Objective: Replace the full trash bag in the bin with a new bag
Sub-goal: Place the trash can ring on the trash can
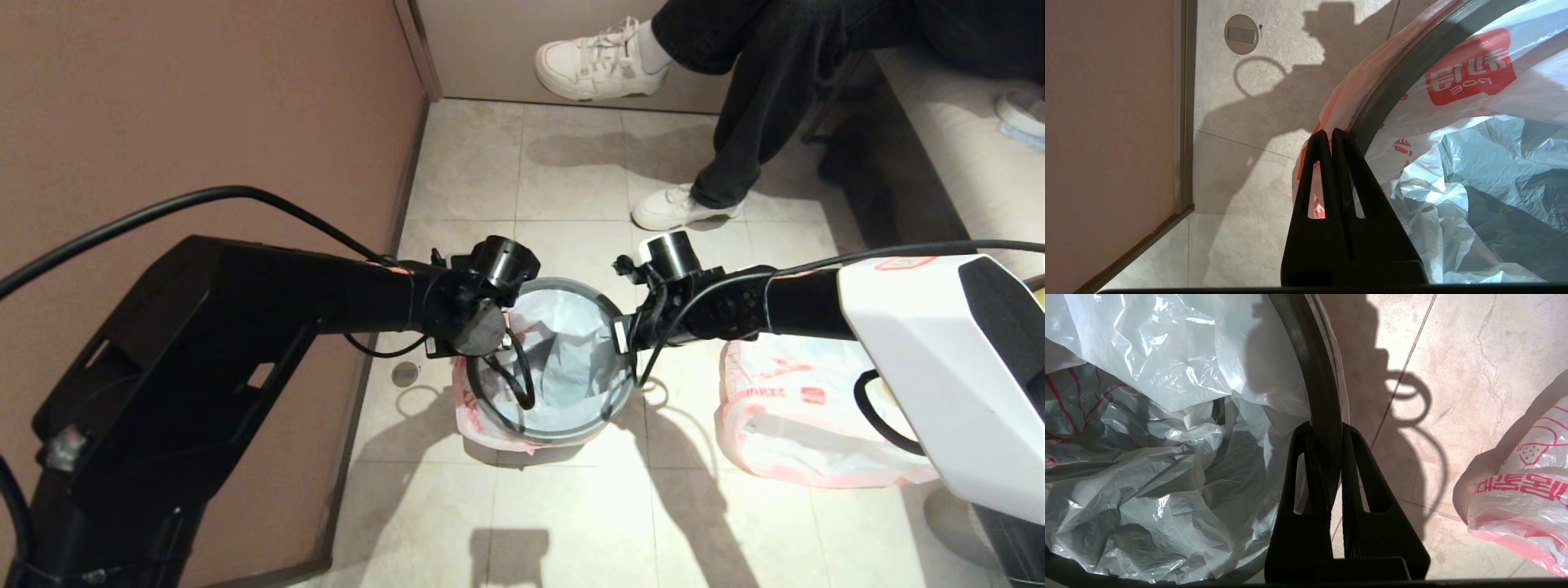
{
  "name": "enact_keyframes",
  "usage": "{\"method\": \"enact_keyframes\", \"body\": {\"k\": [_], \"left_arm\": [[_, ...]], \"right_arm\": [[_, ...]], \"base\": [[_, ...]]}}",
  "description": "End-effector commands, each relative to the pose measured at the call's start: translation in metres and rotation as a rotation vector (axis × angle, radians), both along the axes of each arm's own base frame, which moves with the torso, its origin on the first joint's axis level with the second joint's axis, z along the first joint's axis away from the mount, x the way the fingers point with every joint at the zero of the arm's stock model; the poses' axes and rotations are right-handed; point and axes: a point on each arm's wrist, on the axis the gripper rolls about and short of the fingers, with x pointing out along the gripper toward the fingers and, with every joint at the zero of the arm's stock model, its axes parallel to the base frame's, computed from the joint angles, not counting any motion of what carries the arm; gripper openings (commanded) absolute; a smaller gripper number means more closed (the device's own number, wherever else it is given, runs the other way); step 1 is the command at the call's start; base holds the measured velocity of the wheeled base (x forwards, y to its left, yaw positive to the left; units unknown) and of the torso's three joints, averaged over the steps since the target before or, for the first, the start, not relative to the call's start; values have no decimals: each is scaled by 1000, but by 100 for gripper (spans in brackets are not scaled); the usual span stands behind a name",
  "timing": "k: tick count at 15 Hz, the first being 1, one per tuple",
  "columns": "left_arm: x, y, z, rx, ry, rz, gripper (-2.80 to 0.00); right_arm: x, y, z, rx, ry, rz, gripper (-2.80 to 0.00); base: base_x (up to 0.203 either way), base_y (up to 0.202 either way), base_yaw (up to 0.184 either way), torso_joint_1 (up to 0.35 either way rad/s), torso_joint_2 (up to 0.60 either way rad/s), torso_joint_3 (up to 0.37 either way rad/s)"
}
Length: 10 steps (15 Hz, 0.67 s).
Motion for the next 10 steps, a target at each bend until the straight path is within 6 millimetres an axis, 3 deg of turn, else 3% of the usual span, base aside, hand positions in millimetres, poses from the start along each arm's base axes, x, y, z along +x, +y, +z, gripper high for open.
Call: {"method": "enact_keyframes", "body": {"k": [1, 10], "left_arm": [[1, -1, -3, 2, 5, 2, -280], [-1, -2, -2, 4, 6, -2, -280]], "right_arm": [[-2, 2, -1, -2, 4, 4, -280], [-9, 0, 19, 13, -22, 4, -280]], "base": [[0, 0, 0, 0, 0, 0], [0, 0, 0, 0, 0, 0]]}}
